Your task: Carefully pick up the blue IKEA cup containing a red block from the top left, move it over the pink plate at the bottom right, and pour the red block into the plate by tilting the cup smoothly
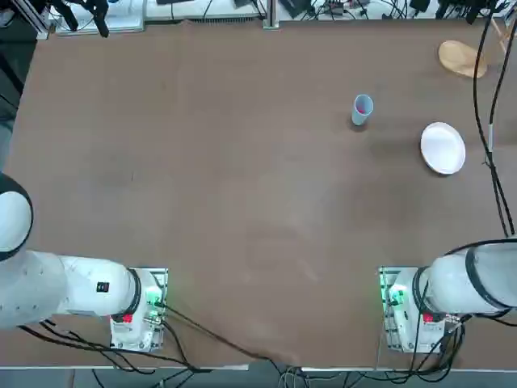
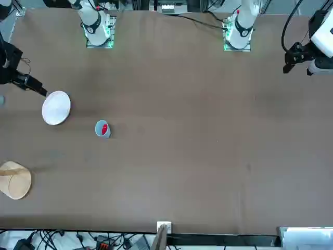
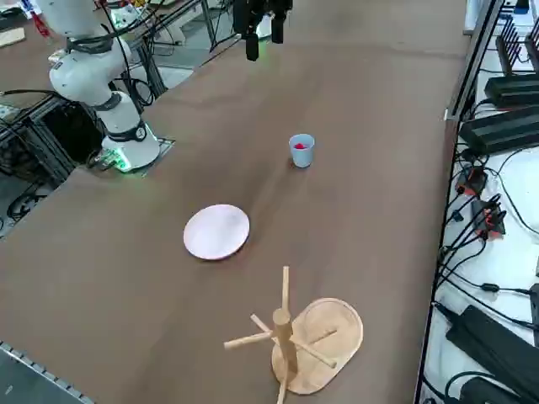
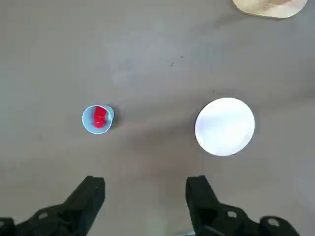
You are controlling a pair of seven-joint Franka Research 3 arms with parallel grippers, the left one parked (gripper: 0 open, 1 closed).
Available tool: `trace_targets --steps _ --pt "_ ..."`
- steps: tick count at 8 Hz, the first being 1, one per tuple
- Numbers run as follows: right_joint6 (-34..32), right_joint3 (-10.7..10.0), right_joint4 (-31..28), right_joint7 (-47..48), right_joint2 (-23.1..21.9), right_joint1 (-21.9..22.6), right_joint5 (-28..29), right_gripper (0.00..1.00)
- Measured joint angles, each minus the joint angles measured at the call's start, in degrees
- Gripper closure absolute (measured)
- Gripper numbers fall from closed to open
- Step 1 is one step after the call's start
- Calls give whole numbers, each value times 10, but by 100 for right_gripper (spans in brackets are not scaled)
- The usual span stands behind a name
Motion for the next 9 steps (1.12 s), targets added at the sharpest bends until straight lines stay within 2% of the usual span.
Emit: trace_targets --steps 6,9 --pt "-1 0 -7 11 11 4 0 0" --pt "5 2 -9 21 23 25 0 0"
